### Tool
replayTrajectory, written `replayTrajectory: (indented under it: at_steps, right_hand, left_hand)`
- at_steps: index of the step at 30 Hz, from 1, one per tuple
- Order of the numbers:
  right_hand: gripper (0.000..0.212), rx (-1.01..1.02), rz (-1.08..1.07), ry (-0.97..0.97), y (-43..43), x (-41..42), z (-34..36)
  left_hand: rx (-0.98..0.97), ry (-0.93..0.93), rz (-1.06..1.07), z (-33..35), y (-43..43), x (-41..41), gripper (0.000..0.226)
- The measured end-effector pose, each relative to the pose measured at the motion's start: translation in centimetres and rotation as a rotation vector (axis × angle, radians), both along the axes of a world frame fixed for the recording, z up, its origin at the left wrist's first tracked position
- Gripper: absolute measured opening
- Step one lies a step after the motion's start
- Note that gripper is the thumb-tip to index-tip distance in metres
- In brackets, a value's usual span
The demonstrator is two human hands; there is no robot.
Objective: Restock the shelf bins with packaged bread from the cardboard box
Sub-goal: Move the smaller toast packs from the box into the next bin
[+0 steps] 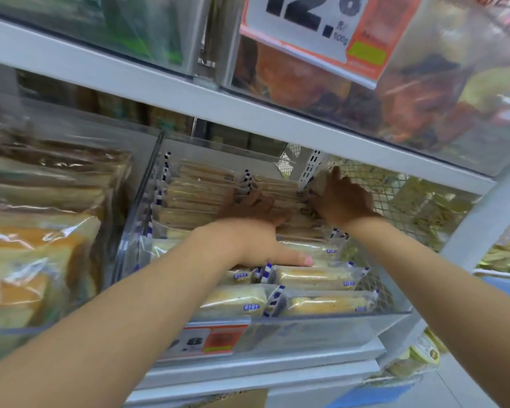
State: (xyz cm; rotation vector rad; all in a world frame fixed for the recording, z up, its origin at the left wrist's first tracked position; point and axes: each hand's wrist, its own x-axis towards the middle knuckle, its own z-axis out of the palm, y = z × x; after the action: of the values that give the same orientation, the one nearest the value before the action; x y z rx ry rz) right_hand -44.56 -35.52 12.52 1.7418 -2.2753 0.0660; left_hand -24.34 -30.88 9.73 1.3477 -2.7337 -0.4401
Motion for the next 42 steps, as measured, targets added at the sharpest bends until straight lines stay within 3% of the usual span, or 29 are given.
replayTrajectory:
  at_steps: [3, 5, 8, 11, 15, 19, 26, 30, 33, 36, 40, 42]
  right_hand:
    - [0.054, -0.035, 0.111, 0.021, 0.0, 0.2, -0.5]
    - [0.052, -0.082, 0.138, -0.145, 0.2, 0.4, -0.4]
    - [0.039, 0.007, 0.126, -0.255, -0.3, 0.0, -0.8]
    - [0.067, 0.099, 0.19, -0.258, 0.1, -0.1, -0.6]
    - [0.054, 0.004, 0.291, -0.427, 0.1, -0.8, -1.0]
    - [0.085, 0.259, 0.251, -0.389, -1.0, 0.0, -1.3]
    - [0.079, 0.3, 0.291, -0.362, 0.6, -0.2, -1.0]
    - [0.106, 0.333, 0.289, -0.382, -0.2, 0.4, -1.4]
    - [0.112, 0.304, 0.312, -0.333, -0.6, -0.3, -1.7]
    - [0.094, 0.242, 0.311, -0.333, 0.2, -0.2, -0.7]
    - [0.064, 0.063, 0.417, -0.408, 4.3, 1.8, 0.8]
    - [0.048, -0.008, 0.447, -0.449, 7.1, 3.3, 1.1]
  left_hand:
    - [-0.062, -0.023, 0.003, 0.2, 0.0, -0.1, 0.101]
    - [-0.084, -0.022, 0.007, 0.1, 0.1, -0.1, 0.1]
    - [-0.088, -0.02, 0.01, 0.2, 0.1, 0.0, 0.098]
    - [-0.088, -0.018, 0.014, 0.2, 0.1, 0.0, 0.097]
    - [-0.089, -0.028, 0.01, 0.1, 0.0, 0.0, 0.099]
    - [-0.087, -0.026, 0.028, 0.1, -0.1, -0.1, 0.109]
    - [-0.067, -0.036, 0.083, 0.1, 0.1, -0.1, 0.124]
    - [-0.071, -0.037, 0.07, -0.1, -0.4, -0.3, 0.125]
    - [-0.086, -0.034, 0.072, -0.1, -0.5, -0.3, 0.125]
    - [-0.062, 0.043, 0.067, 0.4, -0.2, 0.2, 0.117]
    - [0.032, 0.369, 0.147, 1.8, 2.1, 2.5, 0.076]
    - [-0.107, 0.36, 0.23, 2.4, 4.3, 4.2, 0.055]
